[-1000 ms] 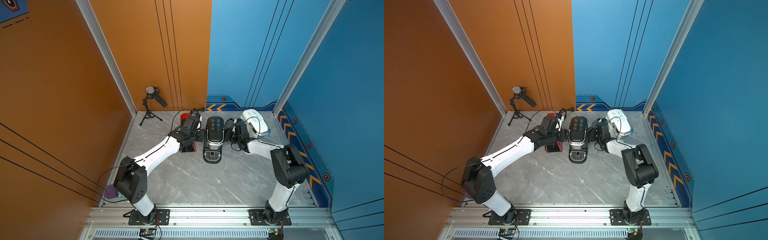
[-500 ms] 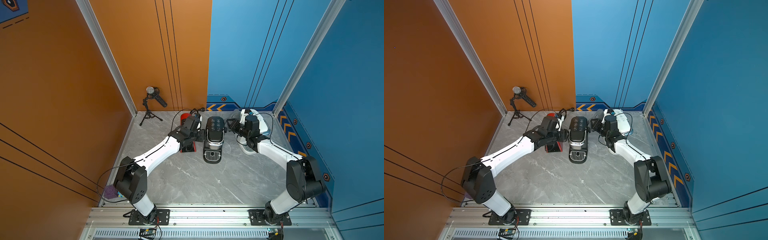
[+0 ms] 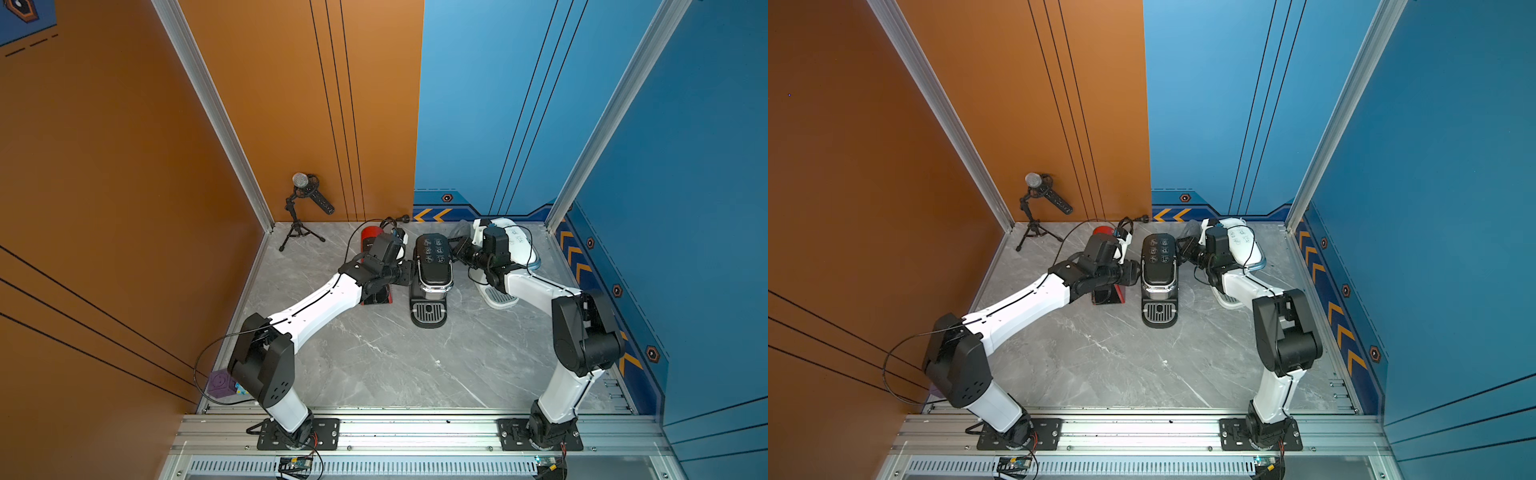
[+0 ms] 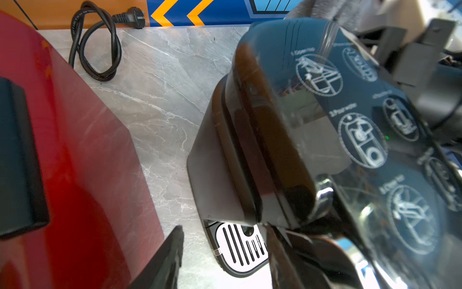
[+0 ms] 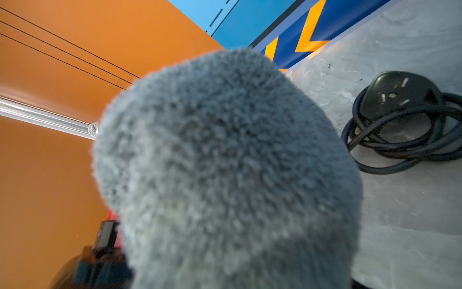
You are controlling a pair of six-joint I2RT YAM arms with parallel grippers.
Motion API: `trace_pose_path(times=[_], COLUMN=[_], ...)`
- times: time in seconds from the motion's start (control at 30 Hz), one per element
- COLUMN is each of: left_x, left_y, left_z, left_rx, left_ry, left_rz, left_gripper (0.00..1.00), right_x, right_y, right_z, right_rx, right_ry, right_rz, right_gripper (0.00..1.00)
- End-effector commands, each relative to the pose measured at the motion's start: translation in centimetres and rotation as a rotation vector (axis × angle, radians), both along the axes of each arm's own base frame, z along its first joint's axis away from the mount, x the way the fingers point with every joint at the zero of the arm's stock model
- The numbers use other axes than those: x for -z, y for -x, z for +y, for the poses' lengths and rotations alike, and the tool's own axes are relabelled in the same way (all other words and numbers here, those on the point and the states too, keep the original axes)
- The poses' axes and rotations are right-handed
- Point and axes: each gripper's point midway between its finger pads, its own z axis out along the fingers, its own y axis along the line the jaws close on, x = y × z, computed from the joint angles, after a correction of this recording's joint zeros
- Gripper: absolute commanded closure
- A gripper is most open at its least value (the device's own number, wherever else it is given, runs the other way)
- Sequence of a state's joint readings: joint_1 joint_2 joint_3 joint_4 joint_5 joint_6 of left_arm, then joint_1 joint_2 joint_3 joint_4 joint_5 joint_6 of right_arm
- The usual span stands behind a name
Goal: Wipe the surface of a coffee machine
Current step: Wipe the dirt from the surface of the coffee machine.
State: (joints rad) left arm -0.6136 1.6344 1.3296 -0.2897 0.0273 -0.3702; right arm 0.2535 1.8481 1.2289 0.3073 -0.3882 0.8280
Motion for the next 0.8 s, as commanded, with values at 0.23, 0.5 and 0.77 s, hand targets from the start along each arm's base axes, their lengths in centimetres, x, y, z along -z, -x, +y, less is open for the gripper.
trace_pose_path(times=[0.23, 0.5, 0.77], left_x=[-1.9, -2.3, -2.3], left_y=[-0.5, -0.5, -0.9], left_z=[-1.2, -0.3, 0.4], left_rx=[0.027, 0.007, -0.005], left_ry=[0.04, 0.036, 0.032], left_rz=[-0.05, -0.063, -0.066], left_gripper=[0.45, 0.45, 0.45], right_x=[-6.4, -3.0, -1.5], right_y=[-4.3, -1.8, 0.2], right_z=[5.1, 6.6, 5.2], right_rx=[-0.273, -0.407, -0.48], right_ry=[-0.067, -0.091, -0.126], right_rz=[-0.088, -0.005, 0.055], right_gripper=[0.71, 0.72, 0.73])
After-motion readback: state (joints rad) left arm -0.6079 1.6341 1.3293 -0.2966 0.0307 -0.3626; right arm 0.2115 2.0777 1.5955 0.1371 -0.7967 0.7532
